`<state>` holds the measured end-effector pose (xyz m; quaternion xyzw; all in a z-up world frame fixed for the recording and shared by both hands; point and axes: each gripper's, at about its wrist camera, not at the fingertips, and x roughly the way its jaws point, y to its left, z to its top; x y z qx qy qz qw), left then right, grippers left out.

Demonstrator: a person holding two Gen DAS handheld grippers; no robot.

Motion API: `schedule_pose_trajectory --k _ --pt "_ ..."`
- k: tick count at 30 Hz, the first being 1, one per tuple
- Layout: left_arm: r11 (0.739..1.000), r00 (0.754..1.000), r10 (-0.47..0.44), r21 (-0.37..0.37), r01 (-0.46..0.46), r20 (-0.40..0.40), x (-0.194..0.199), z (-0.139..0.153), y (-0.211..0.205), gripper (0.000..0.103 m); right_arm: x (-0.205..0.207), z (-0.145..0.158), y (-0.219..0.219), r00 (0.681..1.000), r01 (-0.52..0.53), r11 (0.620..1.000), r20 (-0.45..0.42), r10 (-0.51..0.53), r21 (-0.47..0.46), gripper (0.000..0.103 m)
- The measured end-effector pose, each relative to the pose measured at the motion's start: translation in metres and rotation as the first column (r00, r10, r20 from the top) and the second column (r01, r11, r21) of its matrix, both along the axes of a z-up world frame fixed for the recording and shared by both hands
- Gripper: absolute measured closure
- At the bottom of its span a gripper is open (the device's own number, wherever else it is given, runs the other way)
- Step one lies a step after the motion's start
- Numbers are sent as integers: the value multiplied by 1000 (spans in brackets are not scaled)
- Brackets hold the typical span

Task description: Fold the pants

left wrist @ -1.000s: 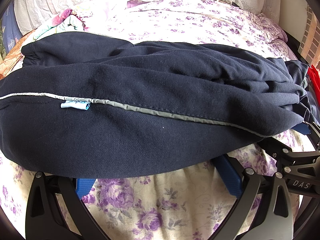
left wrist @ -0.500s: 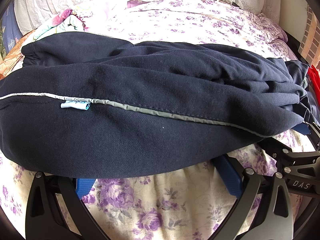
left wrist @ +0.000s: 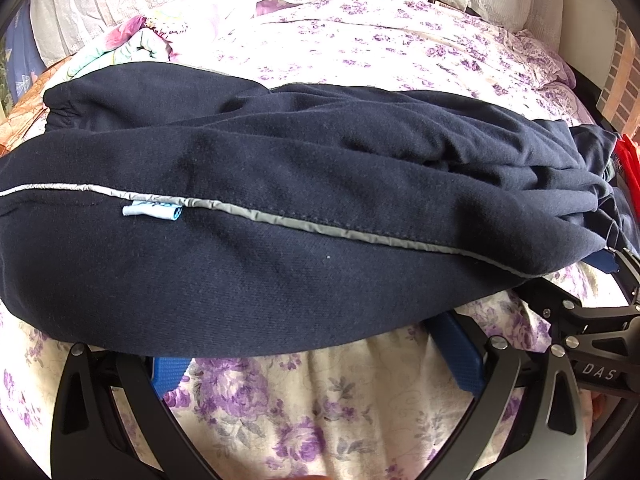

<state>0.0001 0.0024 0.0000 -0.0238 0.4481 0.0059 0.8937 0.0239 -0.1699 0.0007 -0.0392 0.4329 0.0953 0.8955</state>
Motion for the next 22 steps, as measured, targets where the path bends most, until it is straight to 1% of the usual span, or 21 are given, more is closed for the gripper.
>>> schedule_pose_trajectory --k 3,5,8,10,13,17,19,22 --pt "1000 999 27 4 -27 40 -9 7 5 4 -5 3 -5 1000 -1 1000 10 1 18 3" --pt "998 991 63 16 -65 114 -20 16 8 4 -12 7 -7 999 11 1000 44 -12 24 3" --pt "994 968 84 46 -98 238 -40 30 6 4 -28 20 -14 989 32 998 140 -38 45 3" --pt "990 952 93 73 -119 291 -49 37 3 4 -45 32 -20 970 36 997 237 -53 76 3" --pt "985 939 108 93 -146 326 -55 43 1 4 -61 40 -22 946 38 996 319 -64 86 3" --pt "977 927 128 118 -179 352 -59 47 -1 4 -66 43 -22 935 48 996 348 -69 71 3" --pt "965 909 143 147 -215 392 -67 50 -4 4 -65 42 -21 935 57 997 346 -72 54 3" --pt "958 879 141 161 -237 455 -76 58 -9 4 -63 40 -20 940 62 997 335 -72 40 3"
